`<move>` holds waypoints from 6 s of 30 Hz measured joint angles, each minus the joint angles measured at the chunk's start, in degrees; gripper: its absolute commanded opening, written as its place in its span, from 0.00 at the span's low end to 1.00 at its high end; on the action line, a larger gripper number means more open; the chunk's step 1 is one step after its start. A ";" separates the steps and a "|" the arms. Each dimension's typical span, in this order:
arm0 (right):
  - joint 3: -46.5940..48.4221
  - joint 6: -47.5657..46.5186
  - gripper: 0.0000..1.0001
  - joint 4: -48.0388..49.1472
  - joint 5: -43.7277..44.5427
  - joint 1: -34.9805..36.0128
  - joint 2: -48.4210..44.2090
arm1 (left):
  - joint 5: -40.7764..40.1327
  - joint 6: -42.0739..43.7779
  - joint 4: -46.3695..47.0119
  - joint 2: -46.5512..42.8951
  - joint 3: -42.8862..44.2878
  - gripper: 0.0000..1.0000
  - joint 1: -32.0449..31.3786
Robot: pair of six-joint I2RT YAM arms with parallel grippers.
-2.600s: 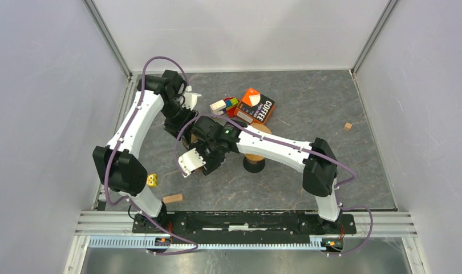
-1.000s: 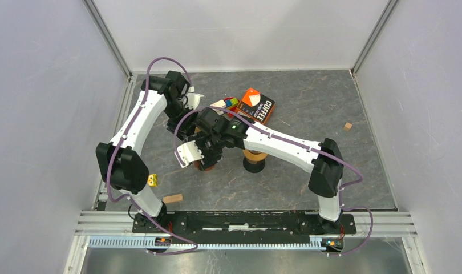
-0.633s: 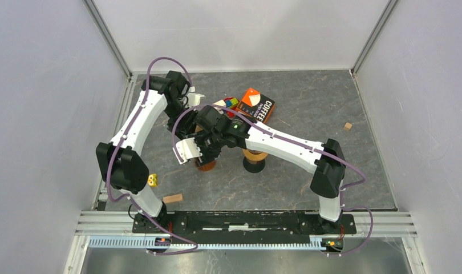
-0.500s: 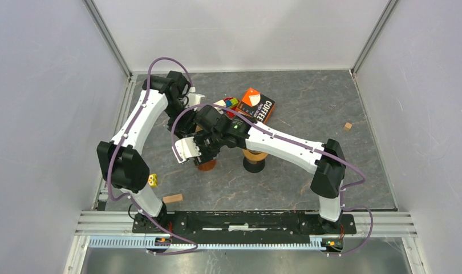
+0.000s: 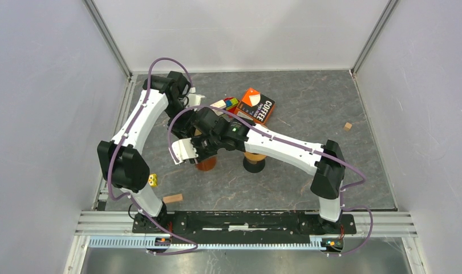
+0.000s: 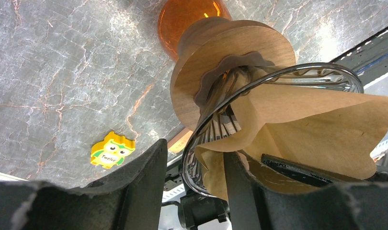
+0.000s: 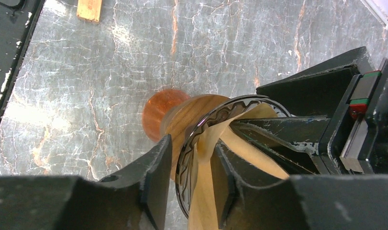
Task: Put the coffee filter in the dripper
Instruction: Place the coffee filter in the coffee dripper.
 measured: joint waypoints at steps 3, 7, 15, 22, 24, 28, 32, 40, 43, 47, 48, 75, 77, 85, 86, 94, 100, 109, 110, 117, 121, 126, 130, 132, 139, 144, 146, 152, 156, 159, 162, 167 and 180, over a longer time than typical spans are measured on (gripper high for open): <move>-0.20 0.44 0.29 0.55 0.33 0.09 -0.33 | -0.04 0.00 -0.24 0.00 0.04 0.53 0.00; -1.64 0.63 0.25 1.09 0.92 0.09 -1.55 | -0.07 0.00 -0.57 0.00 0.35 0.53 0.00; -1.92 0.70 0.14 1.31 1.70 0.13 -1.95 | -0.48 0.00 -0.74 0.00 0.90 0.53 -0.15; -1.92 0.68 0.04 2.16 2.36 0.20 -2.23 | -0.72 0.00 -0.76 0.02 0.92 0.53 -0.28; -1.92 0.68 0.02 2.16 2.56 0.26 -2.23 | -0.72 0.00 -0.79 0.04 0.98 0.53 -0.26; -1.92 0.70 0.00 2.16 2.62 0.31 -2.23 | -0.72 0.00 -0.81 0.07 1.03 0.53 -0.28; -3.13 0.70 0.00 2.78 2.64 0.33 -2.82 | -0.70 0.00 -0.83 0.07 1.36 0.53 -0.35; -6.21 0.76 0.22 5.03 3.08 0.48 -4.37 | -0.72 0.00 -0.98 0.59 1.86 0.53 -0.66; -6.88 1.31 0.32 4.79 3.10 0.55 -4.59 | -0.70 0.00 -1.20 0.81 1.92 0.53 -0.66; -7.56 1.62 0.41 4.55 3.21 0.68 -4.68 | -0.74 0.02 -1.73 0.92 2.64 0.54 -0.66; -7.63 1.66 0.43 4.46 3.21 0.68 -4.72 | -0.76 0.02 -1.79 0.92 2.86 0.54 -0.66; -9.46 0.50 0.64 2.03 6.71 0.07 -6.75 | -2.89 0.07 -2.95 0.94 8.17 0.72 -0.63; -9.86 0.28 0.64 2.05 6.69 -0.17 -6.75 | -3.06 0.07 -2.78 0.96 8.17 0.73 -0.63; -10.03 -0.37 0.65 2.08 5.99 -0.46 -6.49 | -3.26 0.07 0.31 2.21 7.37 0.78 -0.63; -10.03 -0.42 0.65 2.08 5.77 -0.46 -6.34 | -3.23 0.07 0.85 2.23 6.95 0.78 -0.63; -10.03 -0.79 0.64 2.16 5.09 -0.48 -4.35 | -3.45 0.07 4.55 2.25 2.67 0.76 -0.63; -10.25 -0.96 0.64 2.60 4.50 -0.48 -4.22 | -4.04 0.09 6.36 1.84 0.15 0.76 -0.63; -10.34 -0.68 0.64 2.78 4.52 -0.52 -4.17 | -5.07 0.26 5.90 -0.39 0.46 0.77 -0.63; -10.32 -0.48 0.64 2.75 4.52 -0.52 -4.17 | -5.09 0.46 5.68 -0.61 0.85 0.77 -0.63; -10.08 0.33 0.64 2.36 4.48 -0.57 -4.17 | -3.56 1.70 4.20 -2.01 3.67 0.79 -0.63; -9.84 0.52 0.64 2.01 4.35 -0.72 -4.17 | -0.70 2.29 3.61 -2.32 3.85 0.80 -0.63; -9.29 0.55 0.64 1.62 4.04 -0.90 -4.17 | 2.67 3.85 3.45 -2.32 3.87 0.85 -0.66; -8.72 0.57 0.64 0.81 4.04 -0.90 -4.17 | 3.87 4.66 3.69 -2.05 3.89 0.88 -0.87; -8.59 0.57 0.64 0.68 4.04 -0.90 -4.17 | 3.87 4.74 4.17 -1.75 3.87 0.89 -1.03; -8.57 0.57 0.64 0.50 4.02 -0.90 -4.09 | 3.37 5.16 7.80 -1.27 3.17 0.89 -2.25; -8.55 0.57 0.64 0.52 4.02 -0.90 -4.02 | 2.08 5.33 10.03 -0.87 0.90 0.89 -3.10; -8.55 0.57 0.63 0.52 4.04 -0.92 -4.02 | 1.46 5.42 10.47 -0.66 0.13 0.89 -3.21; -8.55 0.59 0.61 0.57 4.04 -0.90 -4.02 | -1.29 6.05 11.93 -0.57 -1.60 0.88 -3.21; -8.55 0.61 0.59 0.70 4.02 -0.90 -3.93 | -2.75 6.47 12.94 -0.55 -2.29 0.88 -3.21; -8.57 0.68 0.58 0.76 3.98 -0.92 -3.69 | -3.74 6.58 13.94 -0.24 -2.93 0.88 -3.21; -8.68 0.68 0.57 0.96 3.87 -0.92 -3.65 | -3.82 6.58 14.53 0.00 -3.93 0.88 -3.21; -9.16 0.68 0.55 1.49 3.48 -0.92 -3.65 | -3.89 6.58 14.95 0.00 -4.70 0.88 -3.26; -11.28 0.46 0.54 4.28 3.19 -1.22 -3.65 | -4.11 6.60 14.91 0.09 -5.49 0.88 -3.54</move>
